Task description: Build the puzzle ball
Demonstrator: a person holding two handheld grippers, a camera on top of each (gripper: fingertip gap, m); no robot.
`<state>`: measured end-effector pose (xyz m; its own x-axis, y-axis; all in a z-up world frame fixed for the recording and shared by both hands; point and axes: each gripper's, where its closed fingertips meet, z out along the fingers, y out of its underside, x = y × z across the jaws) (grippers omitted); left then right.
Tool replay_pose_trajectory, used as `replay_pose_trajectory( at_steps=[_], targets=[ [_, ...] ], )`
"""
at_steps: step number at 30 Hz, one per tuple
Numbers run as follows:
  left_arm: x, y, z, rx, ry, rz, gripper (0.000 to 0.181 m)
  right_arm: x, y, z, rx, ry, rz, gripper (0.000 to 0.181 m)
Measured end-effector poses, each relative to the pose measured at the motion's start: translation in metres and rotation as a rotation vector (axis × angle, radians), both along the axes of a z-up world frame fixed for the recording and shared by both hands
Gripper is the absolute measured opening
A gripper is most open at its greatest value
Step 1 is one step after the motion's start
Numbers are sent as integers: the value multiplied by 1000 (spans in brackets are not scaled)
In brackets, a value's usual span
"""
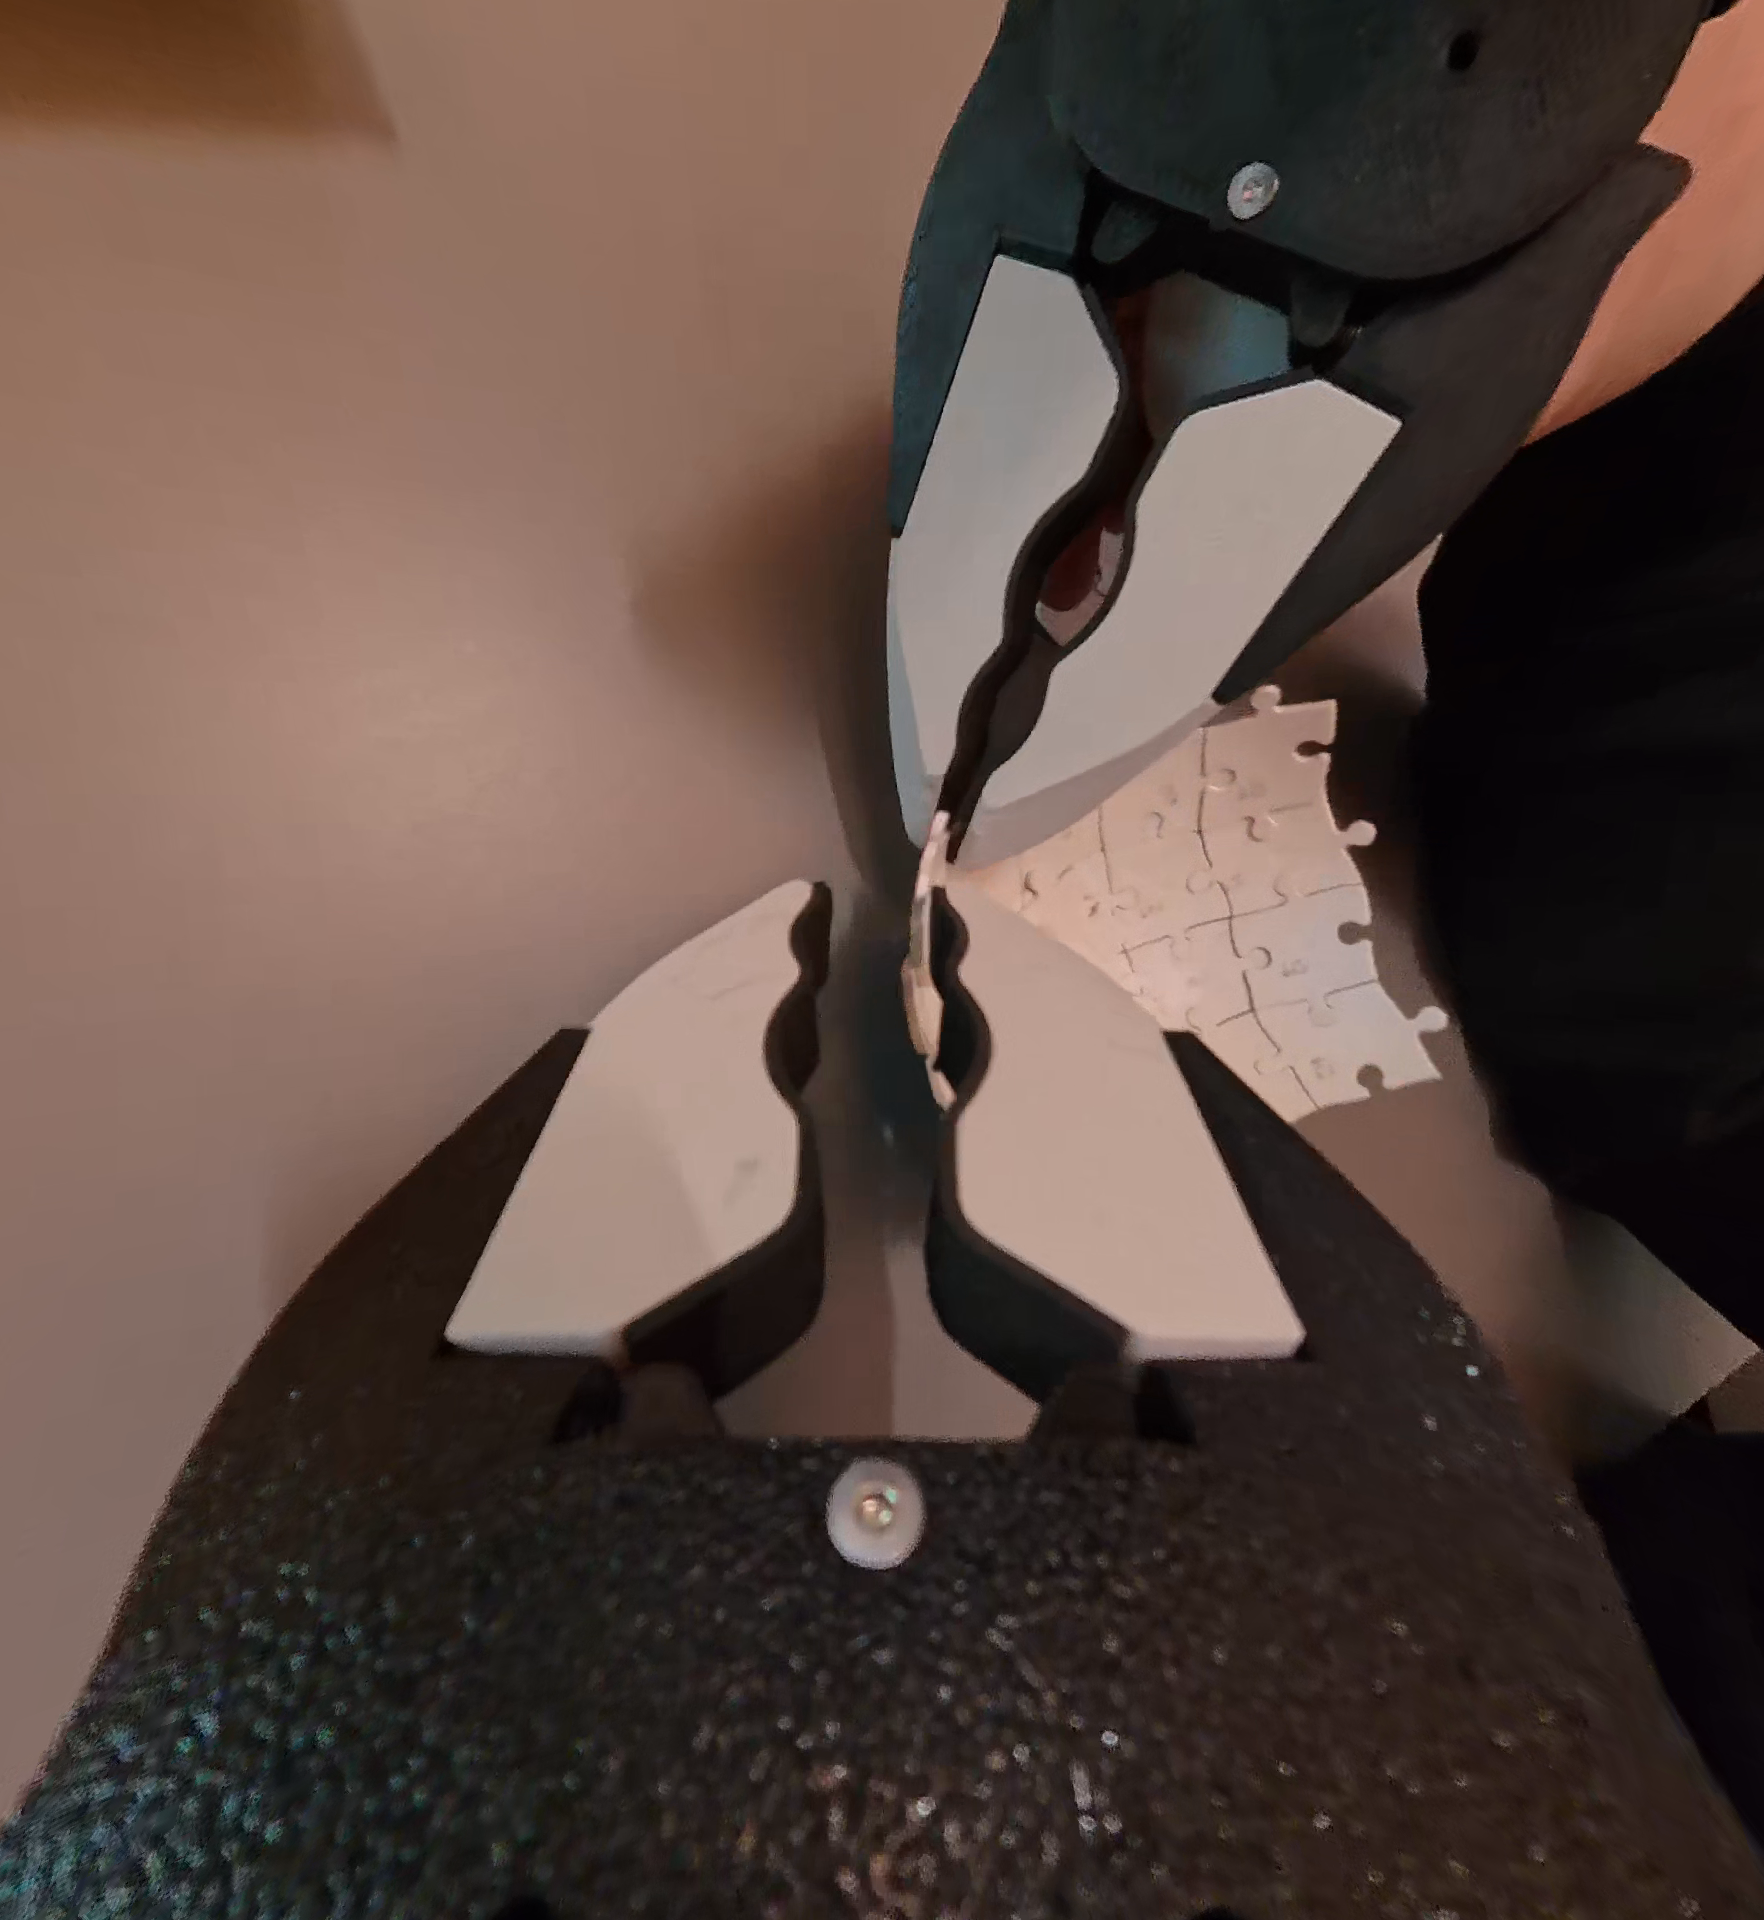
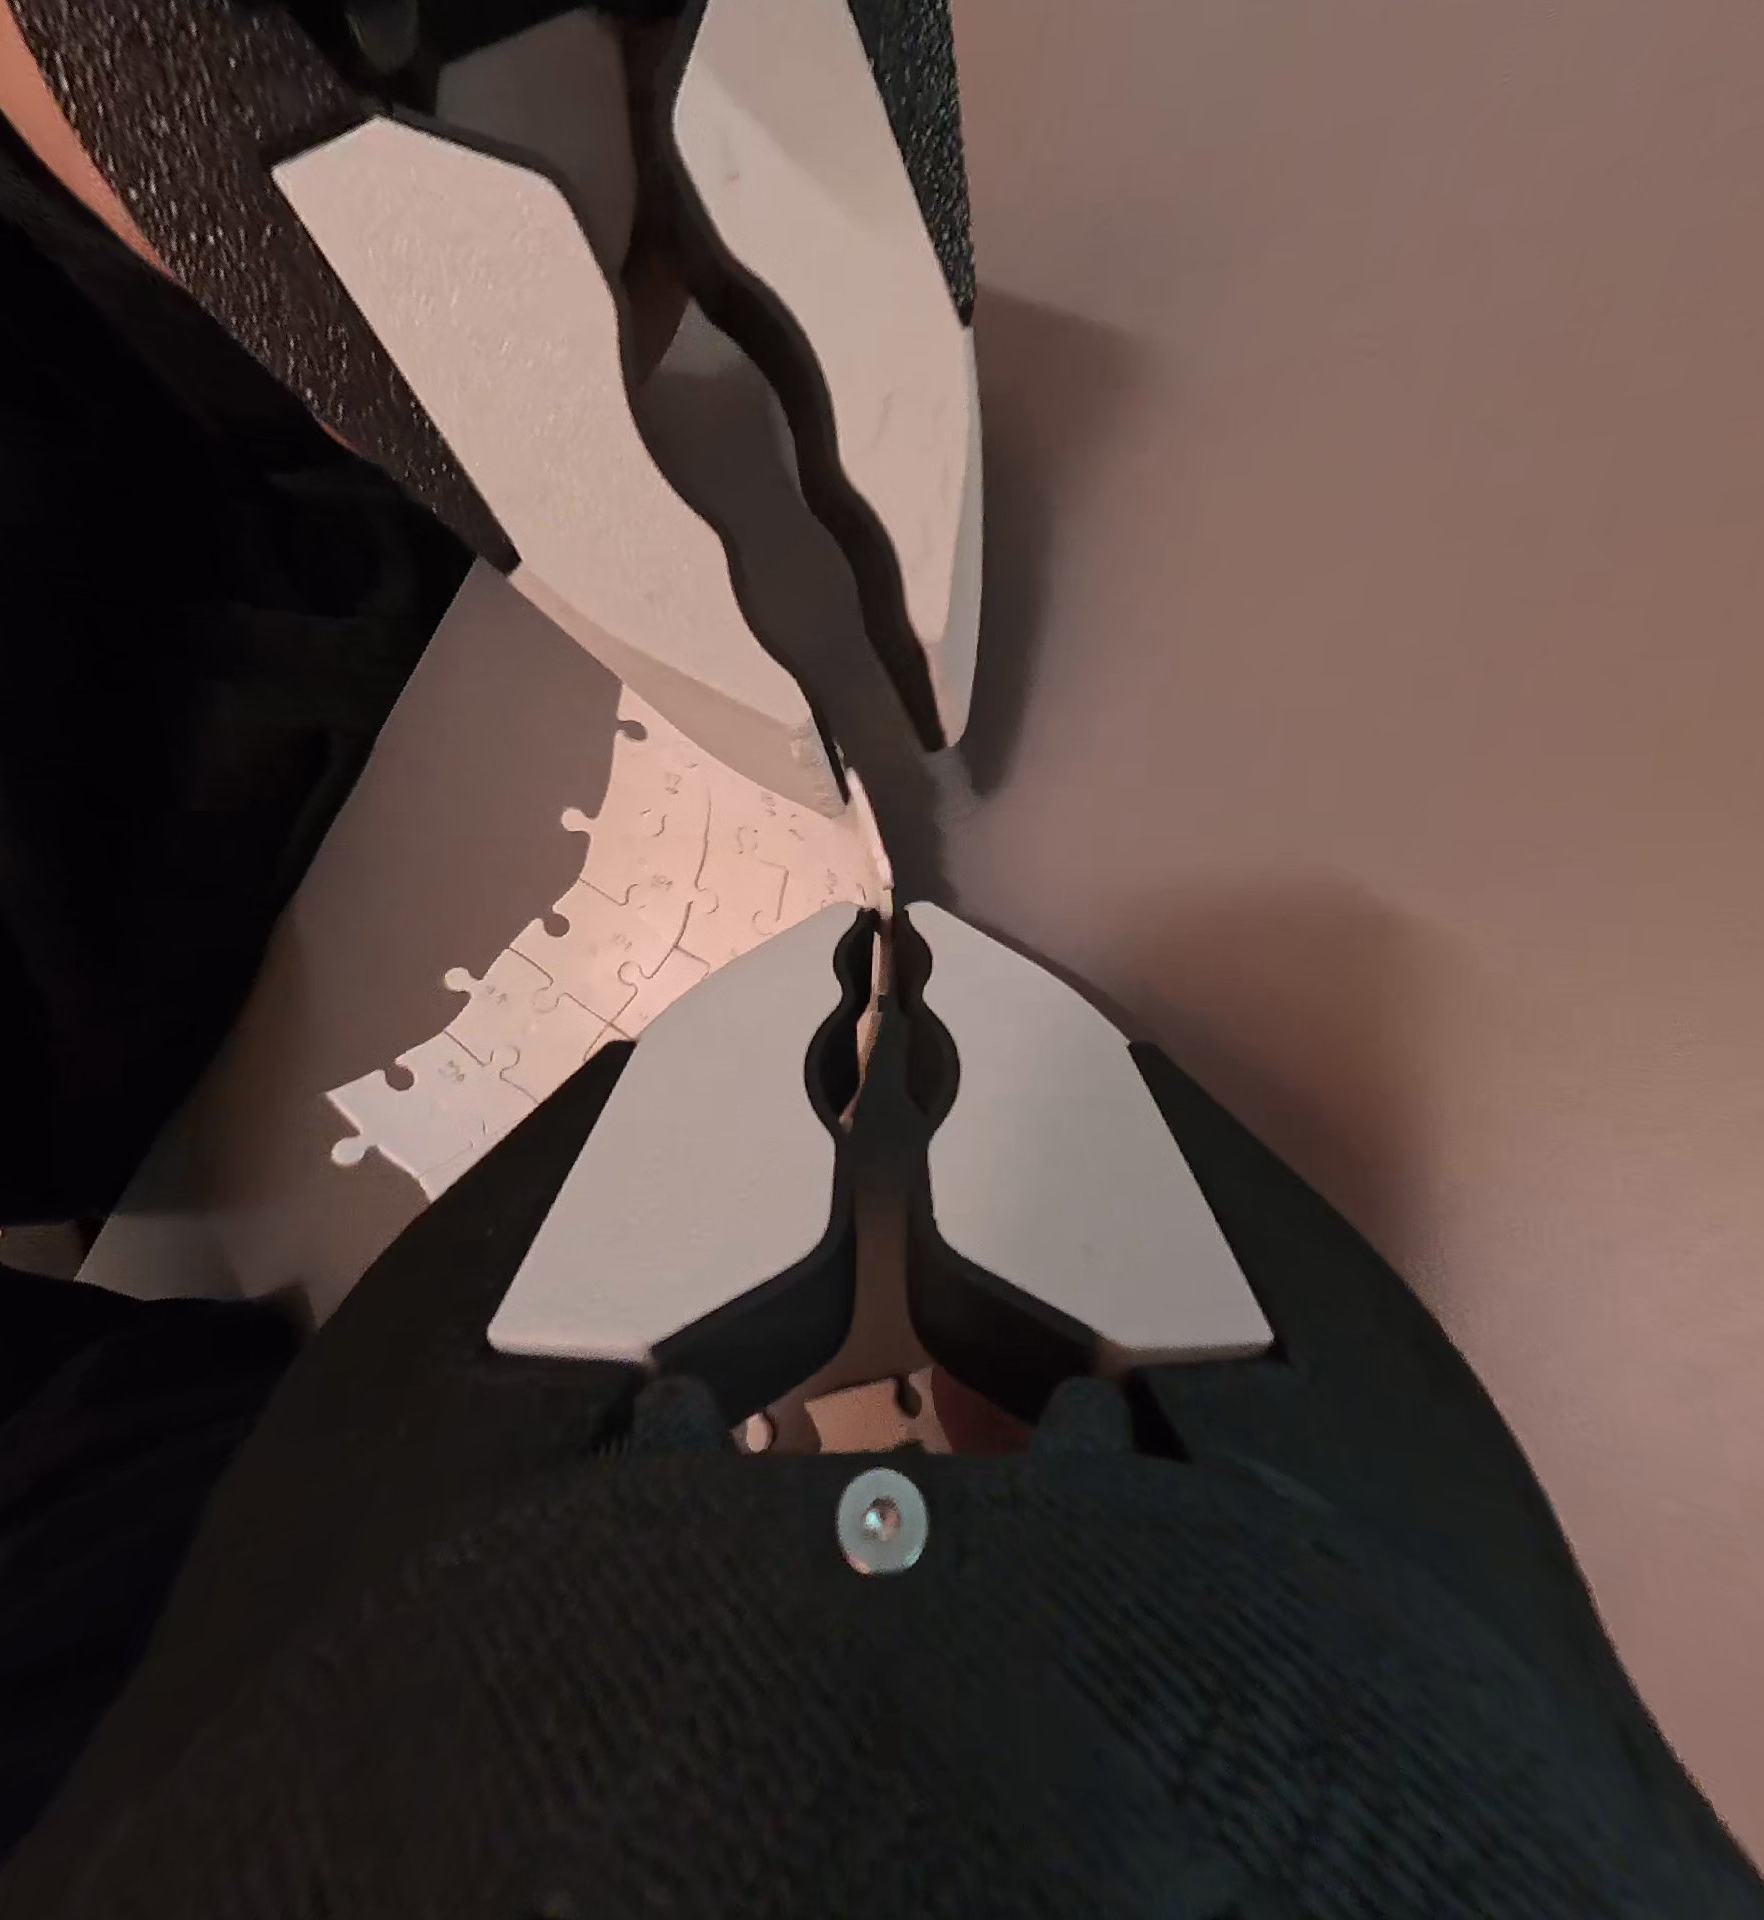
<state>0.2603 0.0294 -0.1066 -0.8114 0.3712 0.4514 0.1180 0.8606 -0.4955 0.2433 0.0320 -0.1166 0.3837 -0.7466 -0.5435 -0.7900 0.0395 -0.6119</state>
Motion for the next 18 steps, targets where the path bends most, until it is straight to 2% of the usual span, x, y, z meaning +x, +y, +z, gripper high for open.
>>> replay_pose_trajectory(
  at_steps=[8,18],
  targets=[
    [4,16,8,45,-3,-51,24,-4,-1,-4,-85,24,18,3],
    [-6,21,-10,113,-24,-150,22,-2,-3,-5,-86,59,-26,4]
  ],
)
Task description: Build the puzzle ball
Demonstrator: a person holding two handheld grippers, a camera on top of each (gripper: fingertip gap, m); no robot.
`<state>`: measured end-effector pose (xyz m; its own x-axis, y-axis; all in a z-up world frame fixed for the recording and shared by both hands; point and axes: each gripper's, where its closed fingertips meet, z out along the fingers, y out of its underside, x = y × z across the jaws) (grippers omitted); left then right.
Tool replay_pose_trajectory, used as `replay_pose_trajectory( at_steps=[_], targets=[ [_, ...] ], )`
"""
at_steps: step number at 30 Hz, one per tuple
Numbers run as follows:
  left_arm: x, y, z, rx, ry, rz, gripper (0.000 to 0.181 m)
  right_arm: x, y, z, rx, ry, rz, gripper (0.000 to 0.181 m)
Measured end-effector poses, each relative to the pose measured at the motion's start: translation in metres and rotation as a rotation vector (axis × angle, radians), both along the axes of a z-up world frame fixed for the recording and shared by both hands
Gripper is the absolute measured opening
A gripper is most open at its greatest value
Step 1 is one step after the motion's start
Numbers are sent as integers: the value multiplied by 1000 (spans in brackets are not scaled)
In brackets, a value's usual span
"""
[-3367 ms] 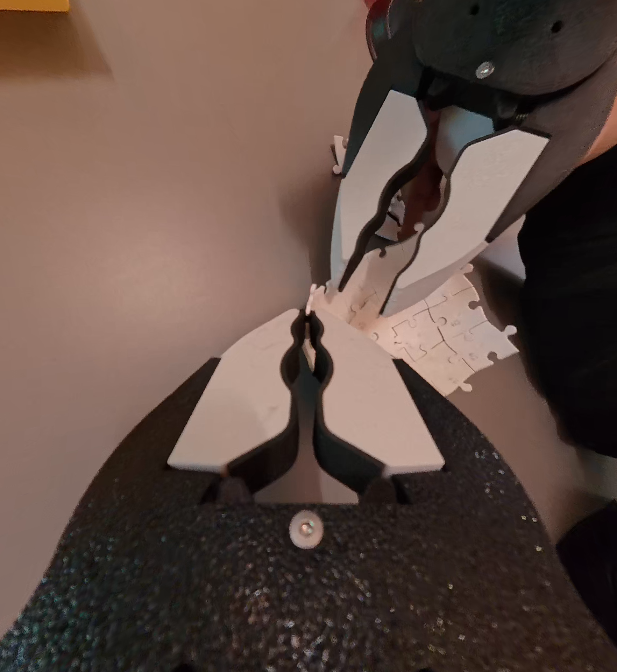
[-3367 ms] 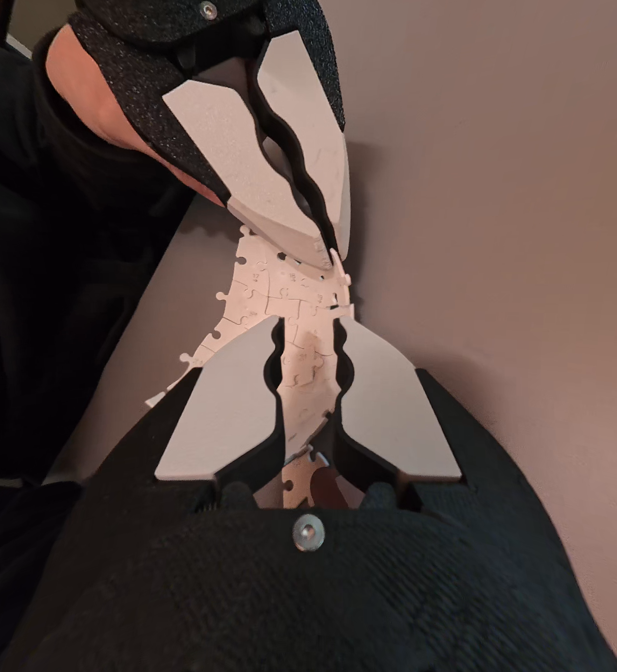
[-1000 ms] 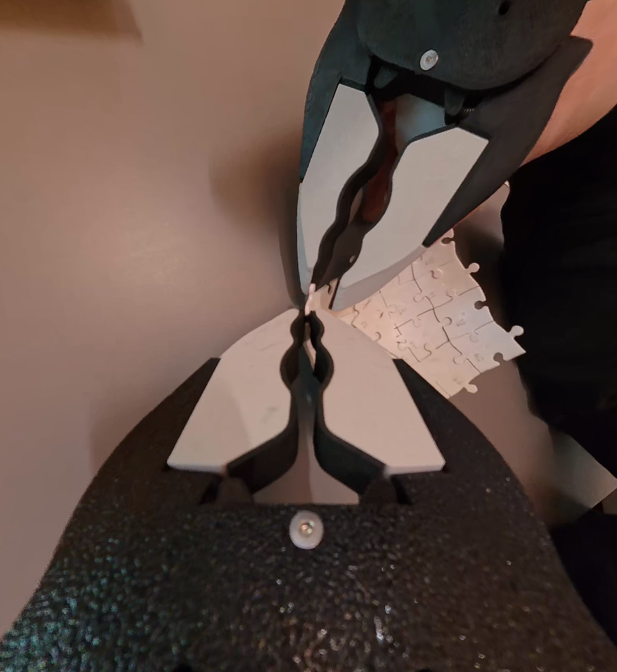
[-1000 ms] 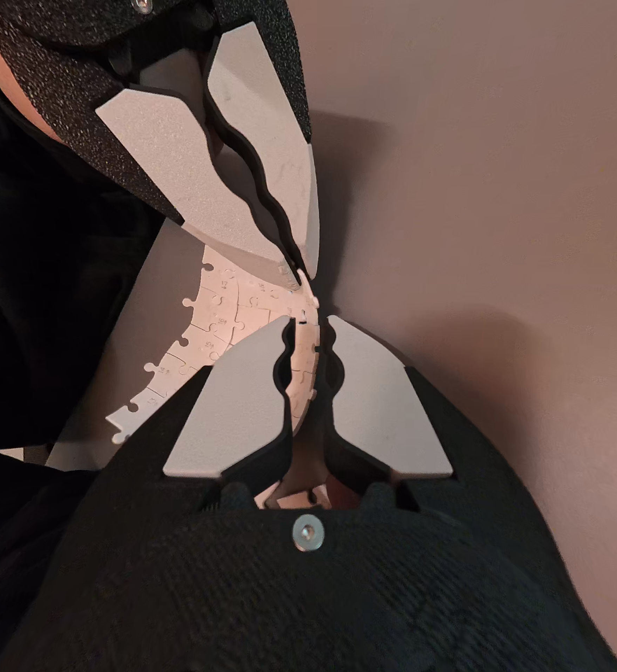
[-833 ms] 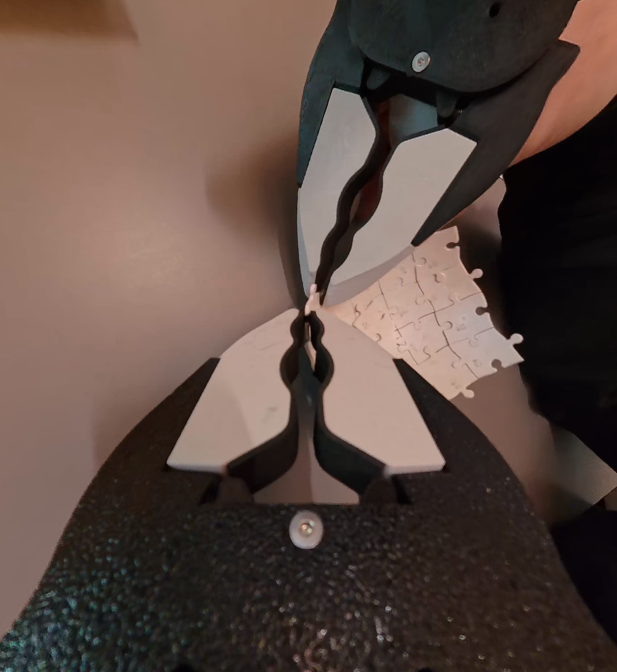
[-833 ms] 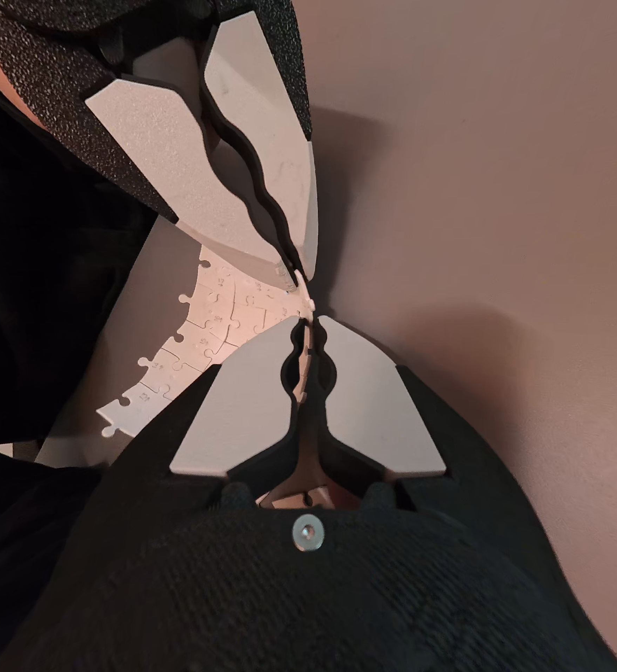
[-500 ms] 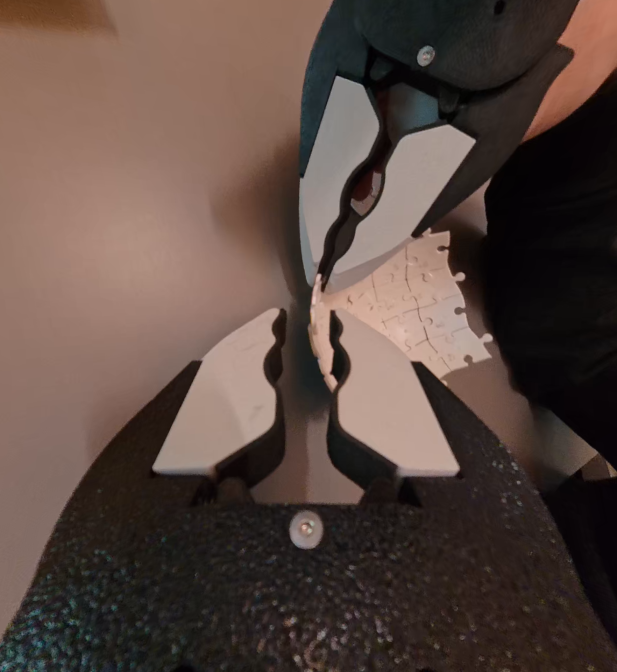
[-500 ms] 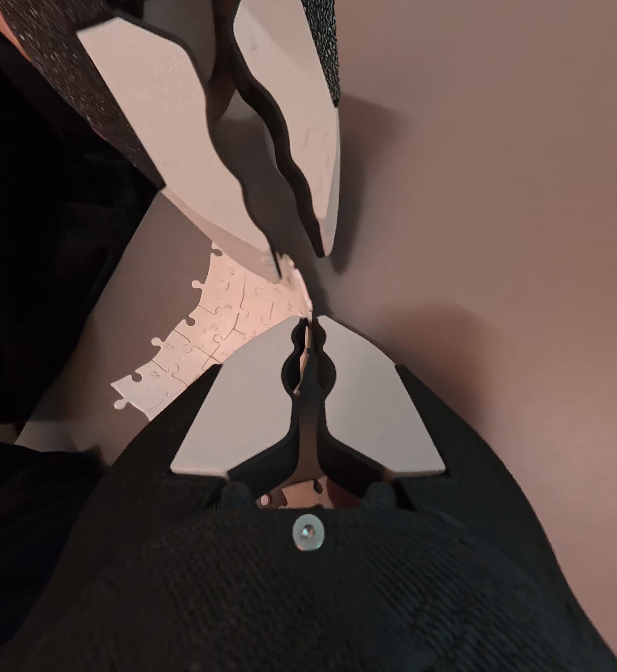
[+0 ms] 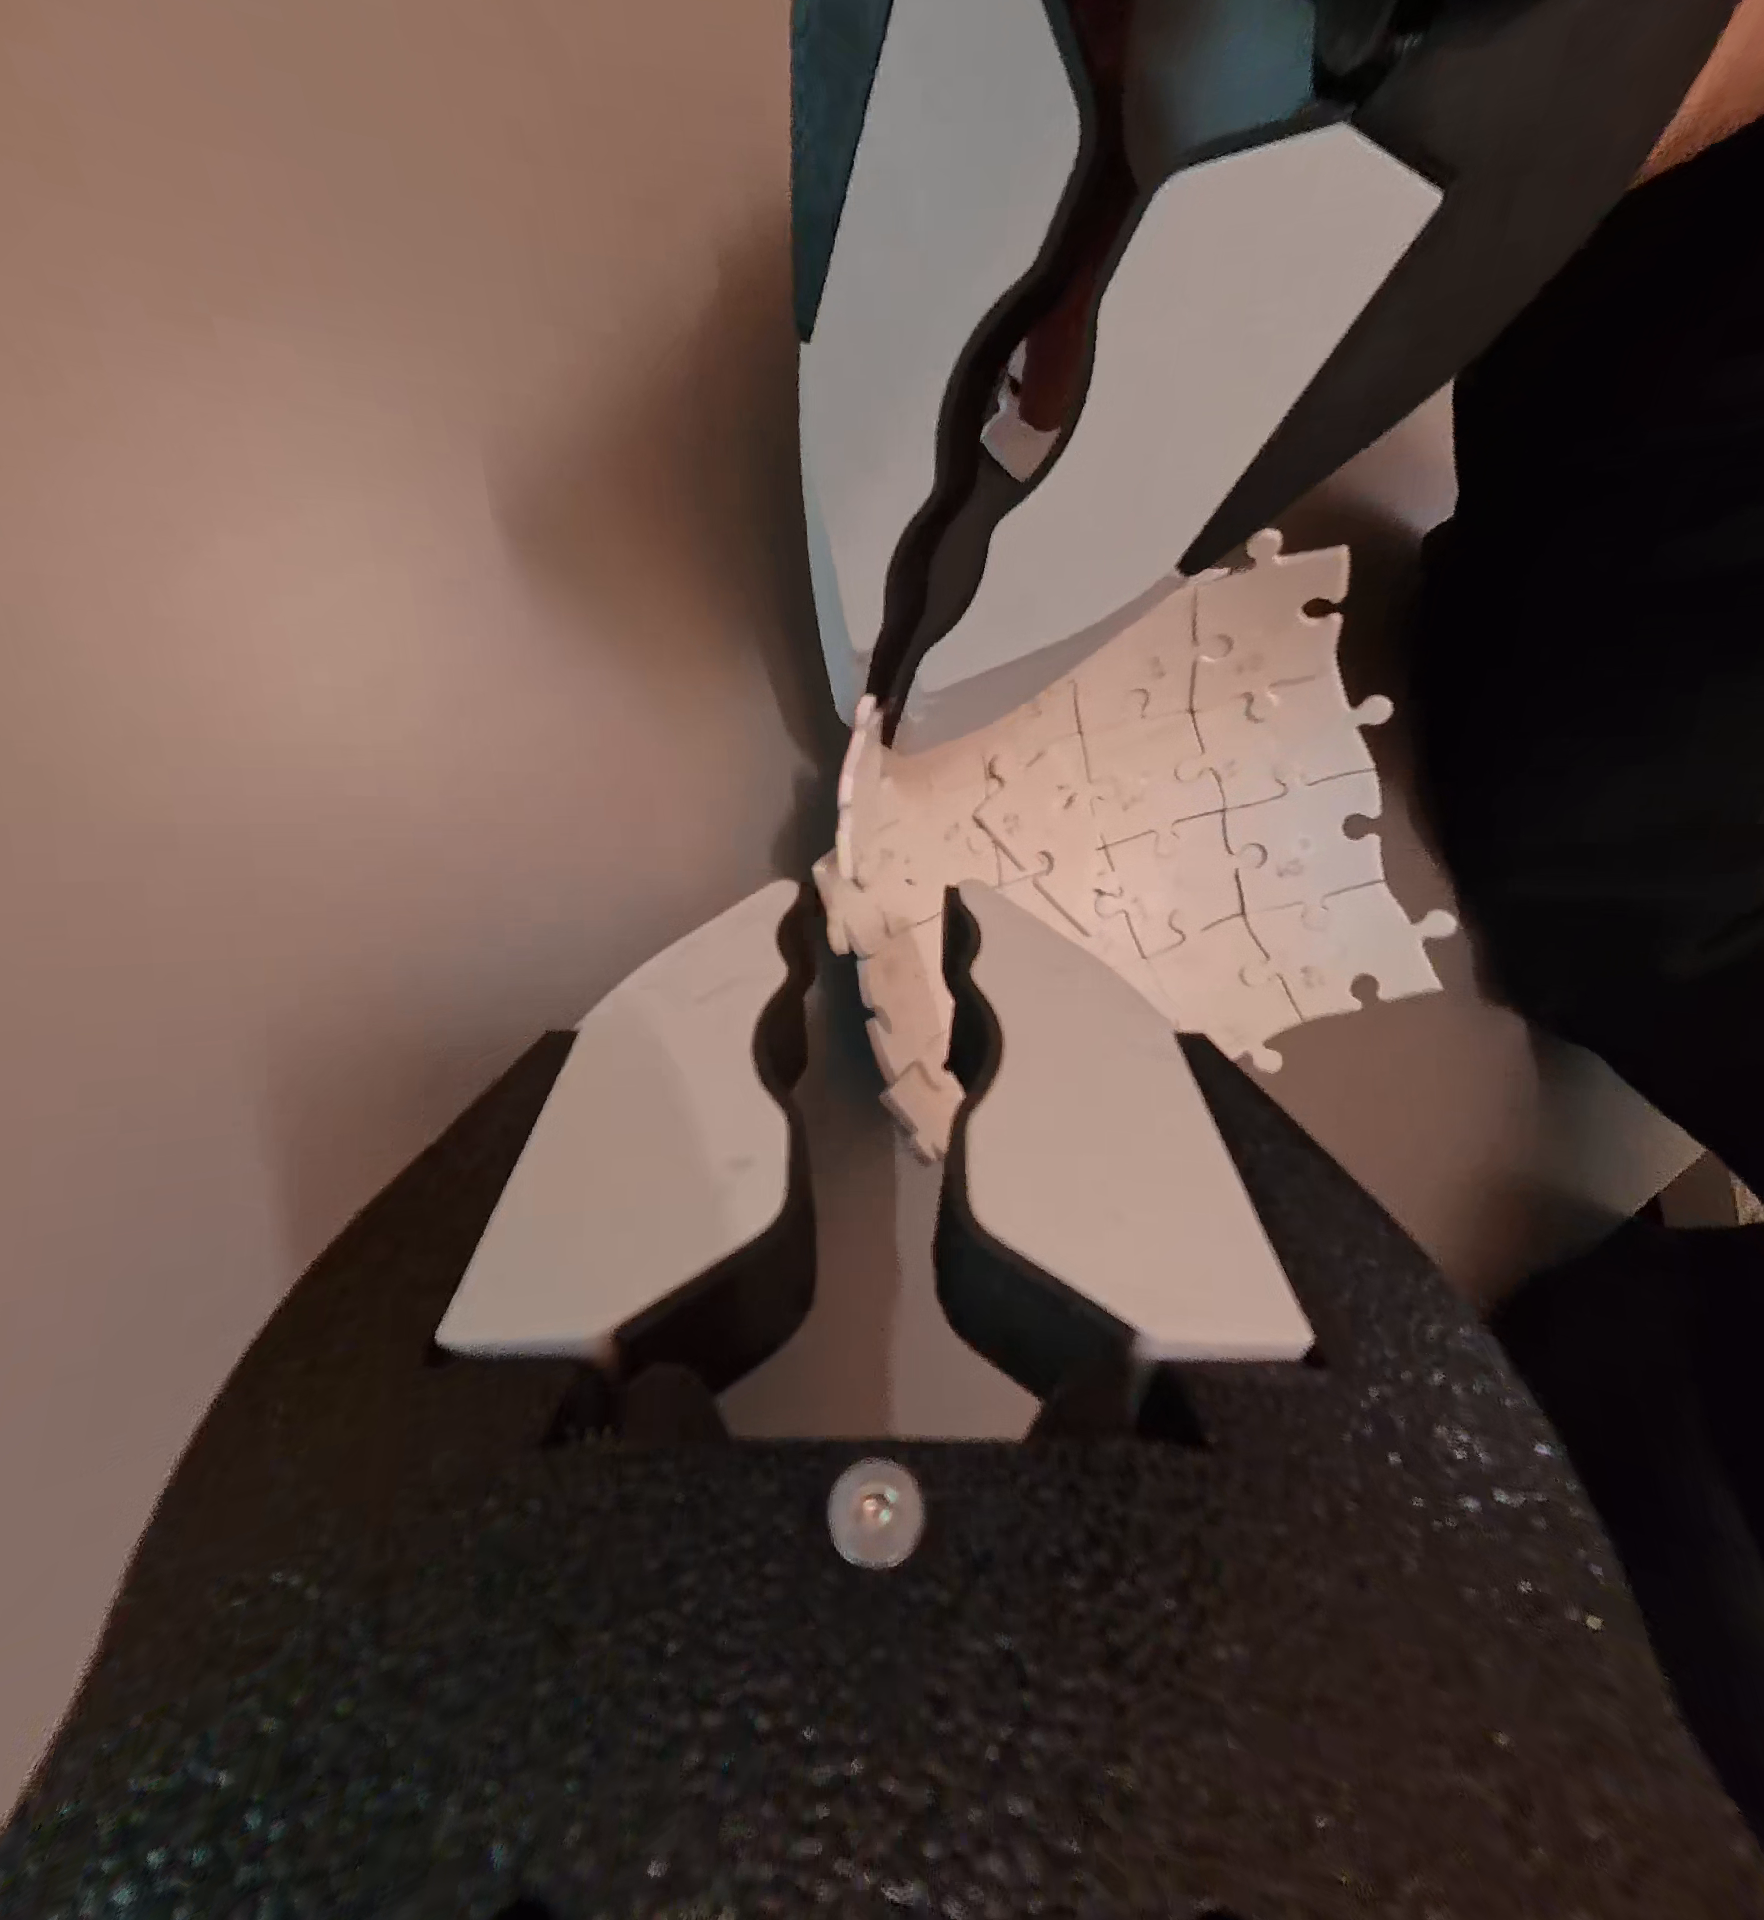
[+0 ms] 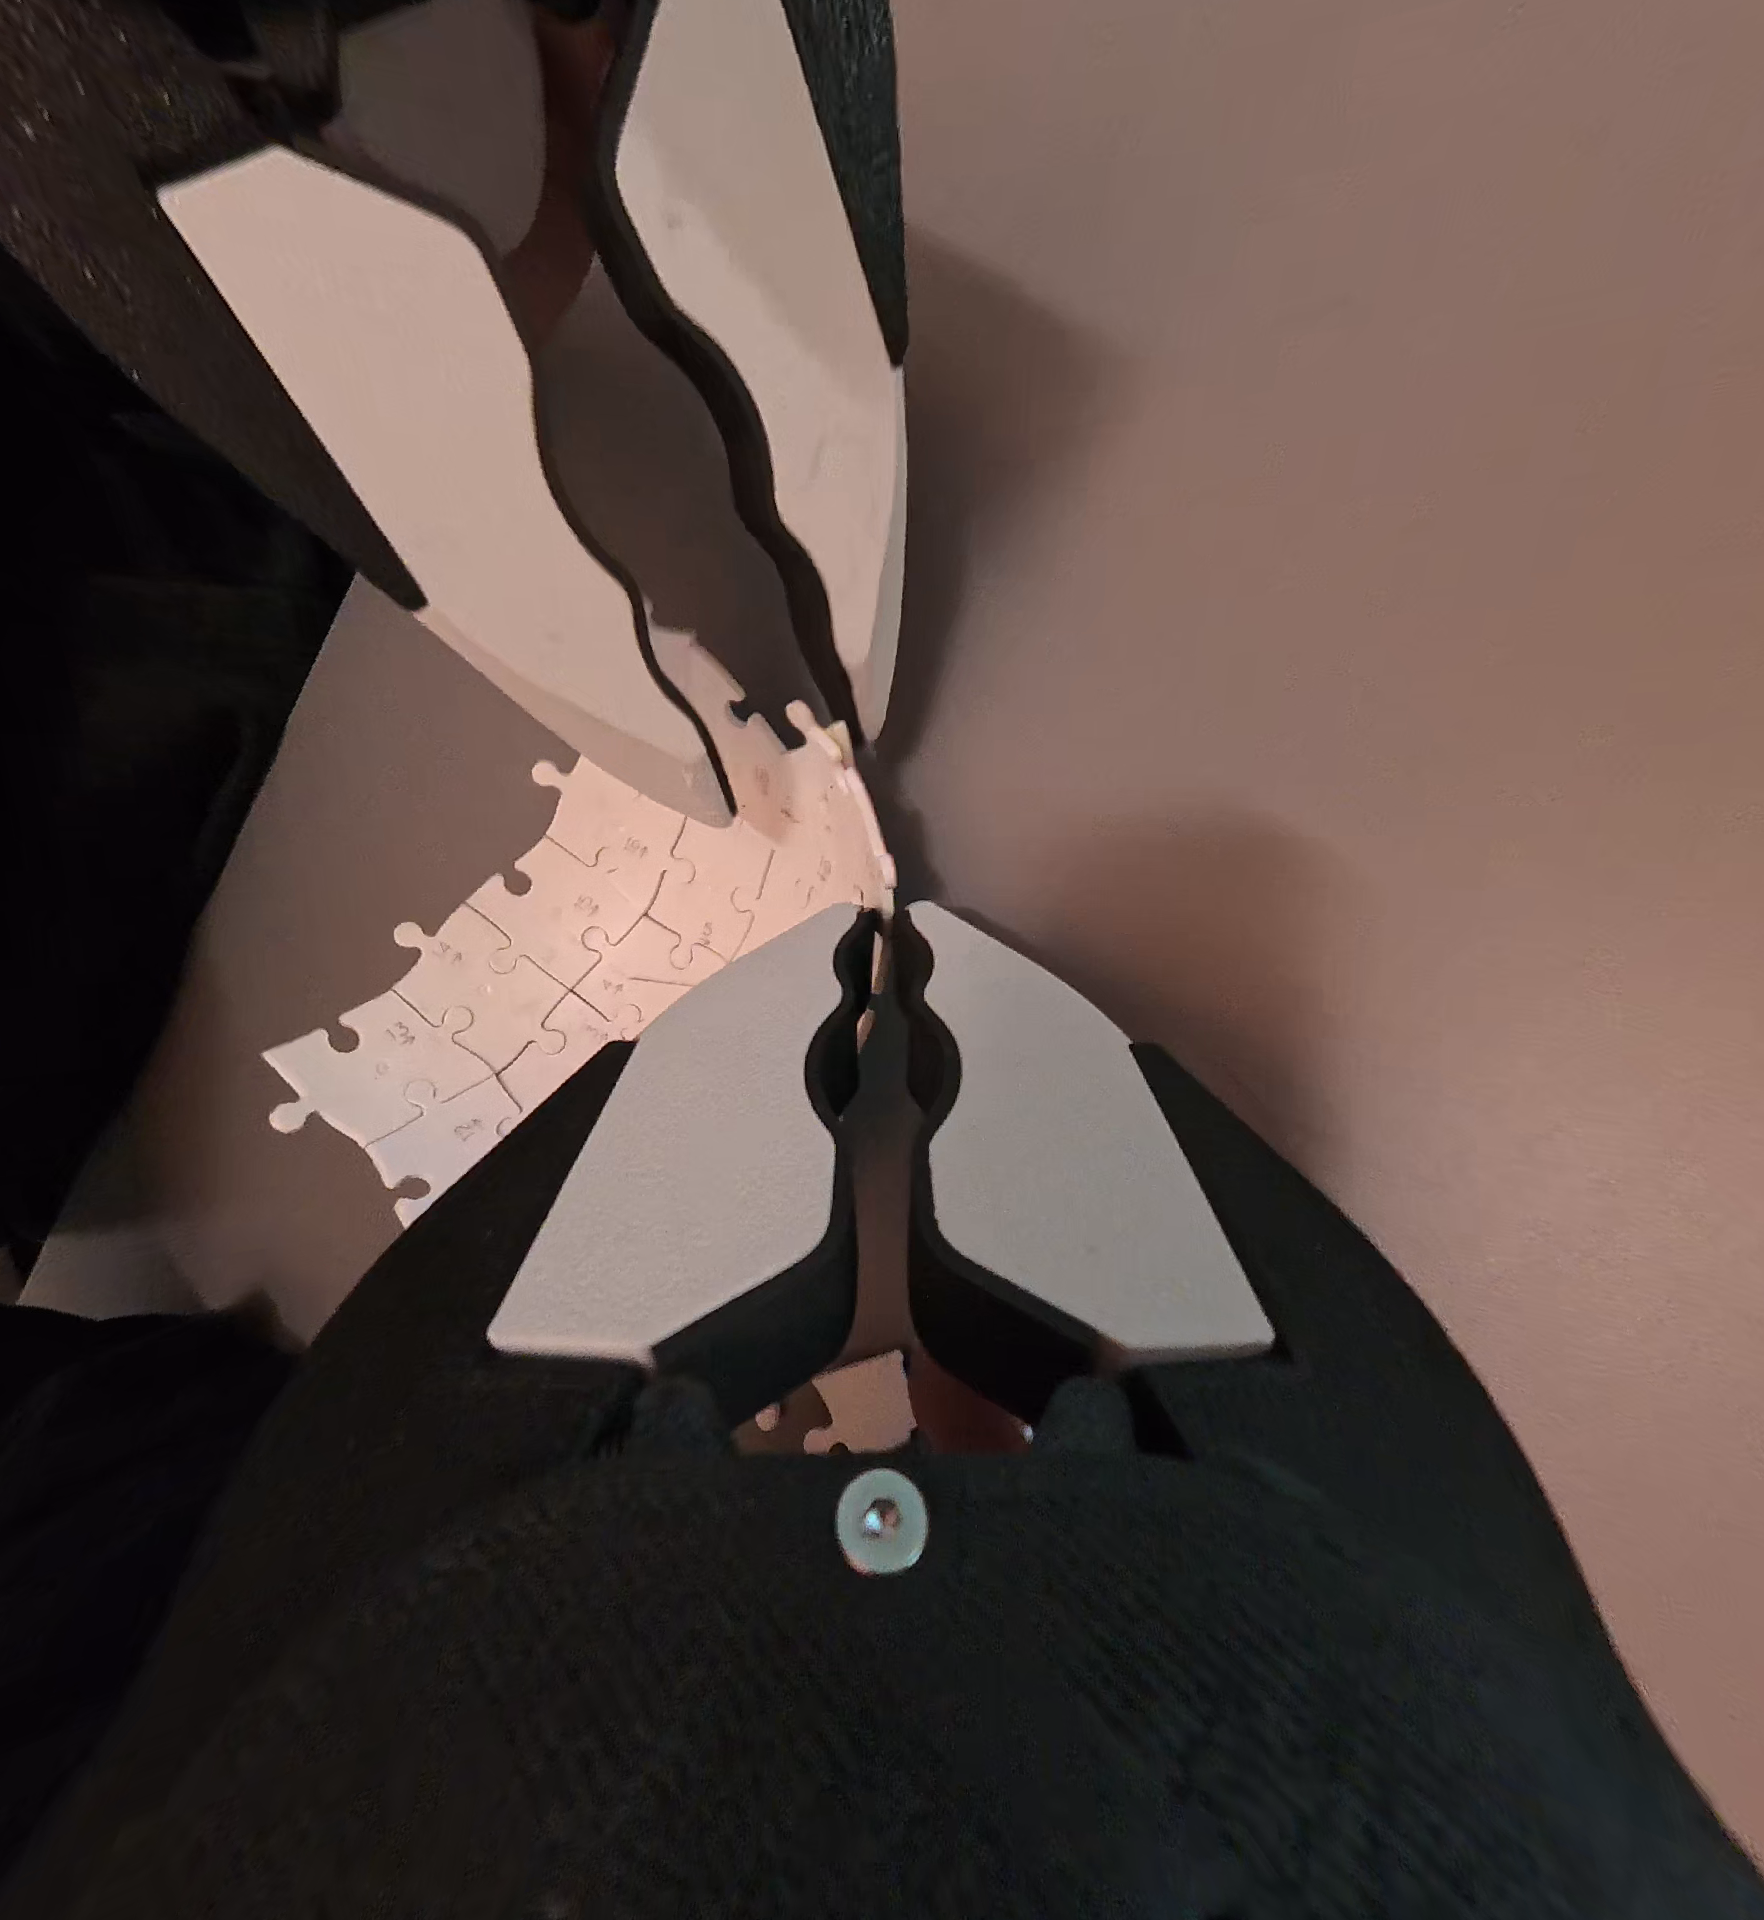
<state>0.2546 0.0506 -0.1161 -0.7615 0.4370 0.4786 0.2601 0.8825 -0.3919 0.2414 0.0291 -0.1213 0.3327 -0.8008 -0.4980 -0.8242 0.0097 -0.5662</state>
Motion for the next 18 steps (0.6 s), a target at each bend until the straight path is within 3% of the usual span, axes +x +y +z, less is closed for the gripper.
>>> replay_pose_trajectory(
  at_steps=[18],
  targets=[
    [2,-5,-2,39,76,-11,13,6,-3,-1,83,40,-102,4]
  ],
)
